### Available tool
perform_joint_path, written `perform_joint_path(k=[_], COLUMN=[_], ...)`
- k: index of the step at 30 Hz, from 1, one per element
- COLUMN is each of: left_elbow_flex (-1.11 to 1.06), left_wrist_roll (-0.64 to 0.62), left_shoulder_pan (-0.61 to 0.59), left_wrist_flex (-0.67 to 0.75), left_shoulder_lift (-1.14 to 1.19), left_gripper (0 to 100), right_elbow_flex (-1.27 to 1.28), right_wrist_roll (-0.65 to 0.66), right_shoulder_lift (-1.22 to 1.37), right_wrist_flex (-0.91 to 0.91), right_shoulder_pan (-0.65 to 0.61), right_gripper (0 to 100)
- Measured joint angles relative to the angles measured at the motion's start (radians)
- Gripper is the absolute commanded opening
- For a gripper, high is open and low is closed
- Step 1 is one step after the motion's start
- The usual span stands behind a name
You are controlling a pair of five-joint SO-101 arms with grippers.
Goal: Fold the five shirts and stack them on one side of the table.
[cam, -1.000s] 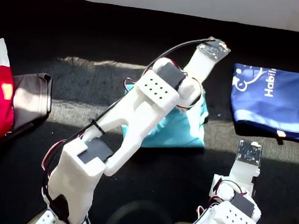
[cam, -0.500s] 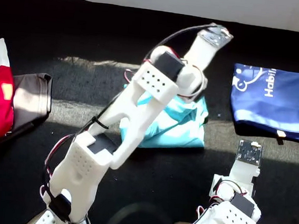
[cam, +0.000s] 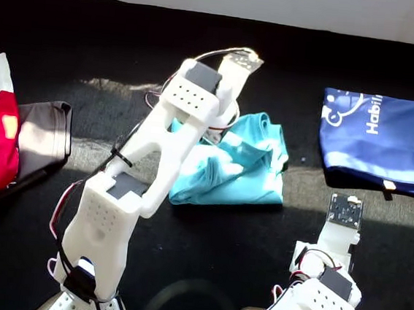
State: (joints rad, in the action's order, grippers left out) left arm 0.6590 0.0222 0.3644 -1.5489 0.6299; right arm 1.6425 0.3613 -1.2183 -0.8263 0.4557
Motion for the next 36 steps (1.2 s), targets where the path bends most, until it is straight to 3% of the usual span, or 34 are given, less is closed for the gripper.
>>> perform_joint_path(k=[12,22,25,29,36], left_elbow_flex=[-0.181,-0.193,-0.193,-0.153,0.155], left_wrist_roll=[-0.002,0.000,0.000,0.000,0.000], left_shoulder_pan=[0.002,0.229,0.273,0.305,0.334], left_wrist_flex=[0.163,0.170,0.144,0.055,-0.160], left_shoulder_lift=[0.000,0.000,0.000,0.000,0.000], left_gripper=[1,1,1,1,1], right_elbow_flex=[0.000,0.000,0.000,0.003,0.006], right_wrist_roll=[0.000,0.000,-0.012,-0.114,-0.160], right_shoulder_lift=[0.000,0.000,0.000,0.000,0.000], right_wrist_flex=[0.000,0.000,0.000,0.064,0.109], right_shoulder_pan=[0.000,0.000,0.012,0.121,0.180], right_gripper=[0.6,0.6,0.6,0.6,0.6])
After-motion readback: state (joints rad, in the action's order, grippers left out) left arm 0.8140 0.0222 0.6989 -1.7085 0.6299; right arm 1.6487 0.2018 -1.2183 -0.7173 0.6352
